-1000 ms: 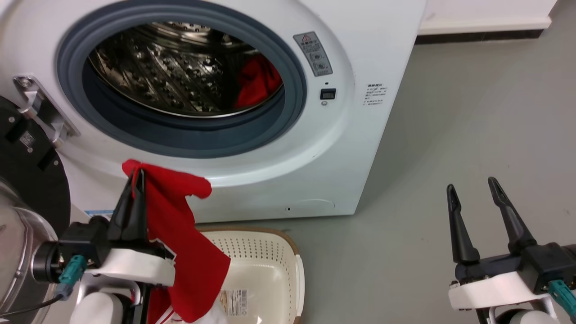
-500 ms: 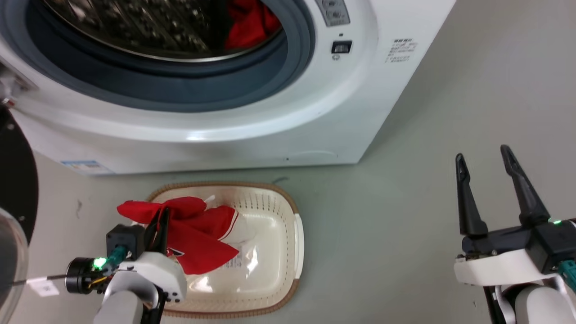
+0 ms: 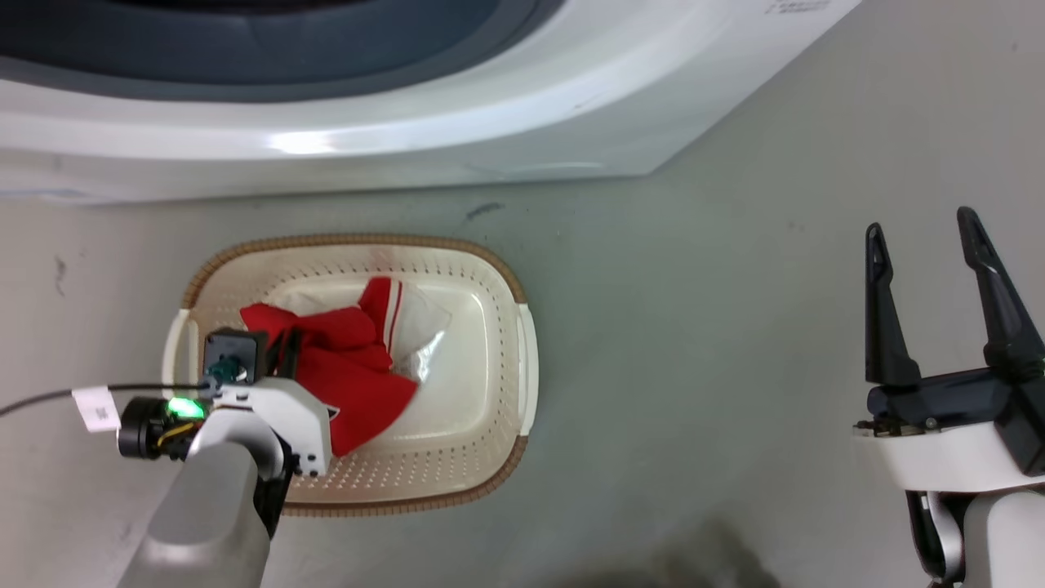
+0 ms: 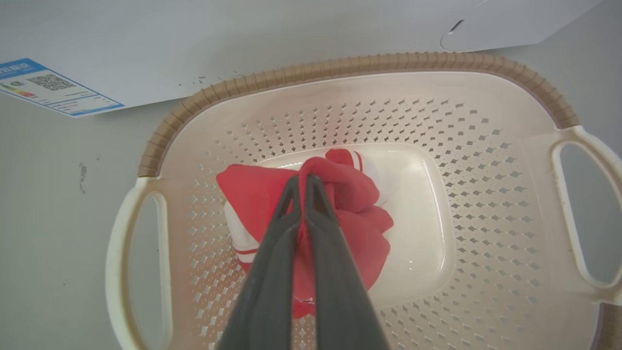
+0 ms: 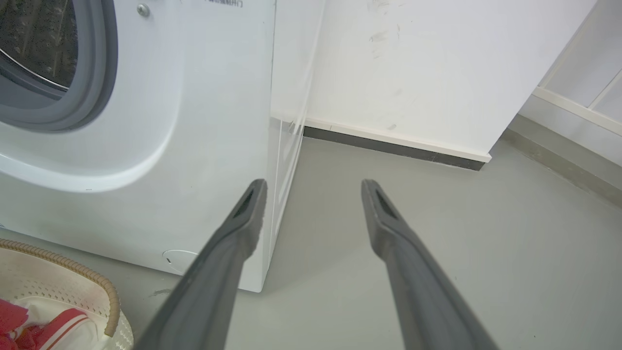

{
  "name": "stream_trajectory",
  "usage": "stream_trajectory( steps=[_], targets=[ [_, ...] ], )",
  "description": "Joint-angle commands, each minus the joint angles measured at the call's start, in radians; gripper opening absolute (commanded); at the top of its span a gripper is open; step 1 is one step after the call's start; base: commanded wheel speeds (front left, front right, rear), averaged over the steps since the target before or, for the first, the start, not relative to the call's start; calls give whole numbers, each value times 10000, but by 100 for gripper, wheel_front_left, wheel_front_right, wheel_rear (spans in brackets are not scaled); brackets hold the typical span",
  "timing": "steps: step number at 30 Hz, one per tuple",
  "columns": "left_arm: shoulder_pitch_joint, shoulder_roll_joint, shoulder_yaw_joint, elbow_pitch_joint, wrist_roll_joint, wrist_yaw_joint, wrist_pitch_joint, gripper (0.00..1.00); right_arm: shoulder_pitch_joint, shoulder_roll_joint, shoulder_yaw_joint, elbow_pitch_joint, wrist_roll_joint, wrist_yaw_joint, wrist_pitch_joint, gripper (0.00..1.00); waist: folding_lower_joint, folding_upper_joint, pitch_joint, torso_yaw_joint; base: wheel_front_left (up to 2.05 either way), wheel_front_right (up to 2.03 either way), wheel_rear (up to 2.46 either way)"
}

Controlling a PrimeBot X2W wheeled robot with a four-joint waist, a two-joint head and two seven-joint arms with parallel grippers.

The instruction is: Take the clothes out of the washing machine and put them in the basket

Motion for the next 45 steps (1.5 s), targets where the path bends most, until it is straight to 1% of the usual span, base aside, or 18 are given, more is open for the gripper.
stream_trajectory(
  steps=[1,9,14,18,19,20,21,26,27,29,40,45],
  targets=[
    [-269,-15,-15,123,57,-12,-61,0,-197,13,-27,-58,72,-10,-21,100,-2,-1,609,-152,0,0,0],
    [-1418,-25,-40,1316,96,-36,-51,0,-381,11,-181,-418,208,-10,-22,100,-2,-1,1668,-310,0,0,0],
    [-1773,-22,-63,1801,74,-36,-53,0,-398,11,-203,-546,214,-10,-22,100,-2,-1,1975,-332,0,0,0],
    [-1935,-46,-102,2141,53,-57,-53,0,-407,11,-196,-517,206,-10,-21,100,-2,-1,2007,-341,0,0,0],
    [-1926,-58,-92,2179,43,-20,-53,25,-397,11,-184,-477,198,-10,-21,100,-2,-1,1961,-339,0,0,0],
    [-1896,-74,-59,2169,24,7,-53,90,-398,11,-173,-449,196,-10,-22,100,-2,-1,1901,-332,0,0,0],
    [-1834,-70,-38,2150,11,78,-54,100,-409,11,-164,-421,193,-10,-21,100,-2,-1,1820,-323,0,0,0],
    [-1335,-106,39,1845,-62,71,-52,100,-393,11,-109,-185,148,-10,-21,100,-2,-1,1133,-258,0,0,0],
    [-1034,-97,80,1563,-89,49,-54,100,-350,11,-74,-55,135,-10,-22,100,-2,-1,725,-246,0,0,0],
    [-673,-82,103,1233,-60,0,-53,100,-268,11,-35,93,143,-10,-21,100,-2,-1,296,-243,0,0,0],
    [1448,-276,541,-1724,102,-243,-53,100,395,11,-70,921,114,-10,-22,100,-2,-1,-2057,-25,0,0,0],
    [2140,-408,727,-3224,281,-272,-53,100,671,11,-83,1215,158,-10,-21,100,-2,-1,-2742,19,0,0,0]
  ],
)
